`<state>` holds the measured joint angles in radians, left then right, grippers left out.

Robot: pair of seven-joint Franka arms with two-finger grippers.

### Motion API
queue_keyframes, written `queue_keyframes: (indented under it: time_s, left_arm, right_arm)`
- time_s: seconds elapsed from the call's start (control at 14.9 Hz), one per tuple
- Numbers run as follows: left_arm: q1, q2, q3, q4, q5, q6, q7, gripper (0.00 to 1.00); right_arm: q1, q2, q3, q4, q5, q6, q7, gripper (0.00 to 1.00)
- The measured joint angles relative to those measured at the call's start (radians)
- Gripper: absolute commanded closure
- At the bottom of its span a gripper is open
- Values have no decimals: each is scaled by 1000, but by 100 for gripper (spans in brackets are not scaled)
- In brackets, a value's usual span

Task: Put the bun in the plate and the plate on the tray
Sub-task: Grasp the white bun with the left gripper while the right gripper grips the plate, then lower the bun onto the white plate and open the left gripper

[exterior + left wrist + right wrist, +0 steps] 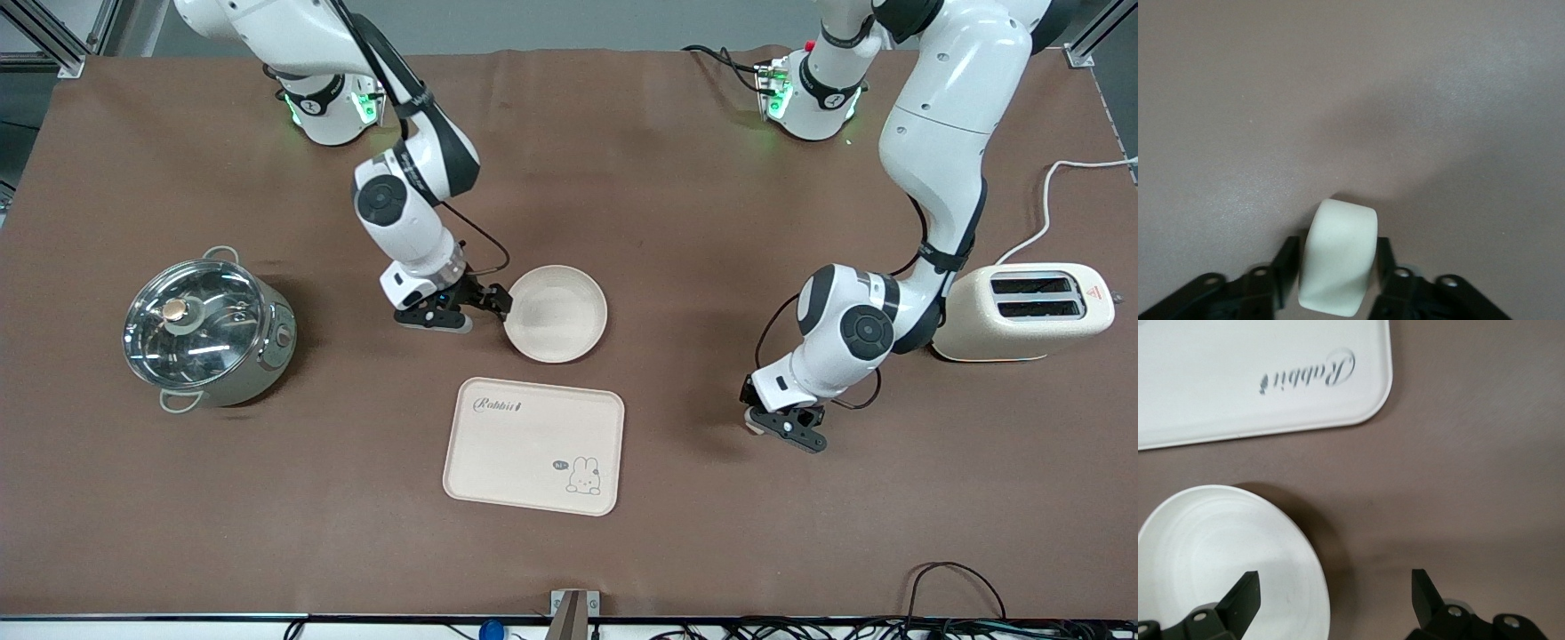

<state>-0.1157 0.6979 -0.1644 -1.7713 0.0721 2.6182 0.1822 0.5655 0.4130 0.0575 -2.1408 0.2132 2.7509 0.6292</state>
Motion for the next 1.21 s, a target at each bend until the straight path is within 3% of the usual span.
queue_keyframes:
  time_s: [0.34,0.54,0.74,1.08,1.21]
  left_arm:
    - [1,-34,-58,34,-9,-82,-167,85]
    - [-5,-69,-170,85,-19,-217,-472,84]
    - [-36,-75,-274,97,-20,-251,-763,84]
    - [-170,-62,-289,117,-20,-251,-1119,82]
    - [-216,-45,-289,120,-20,-226,-1212,72]
  right_arm:
    - [26,43,0,11,0,36,22,18]
    - [44,43,0,11,0,35,22,34]
    - [57,46,-1,10,0,31,25,43]
    - [66,68,-1,10,0,38,26,50]
    - [68,77,-1,10,0,50,26,70]
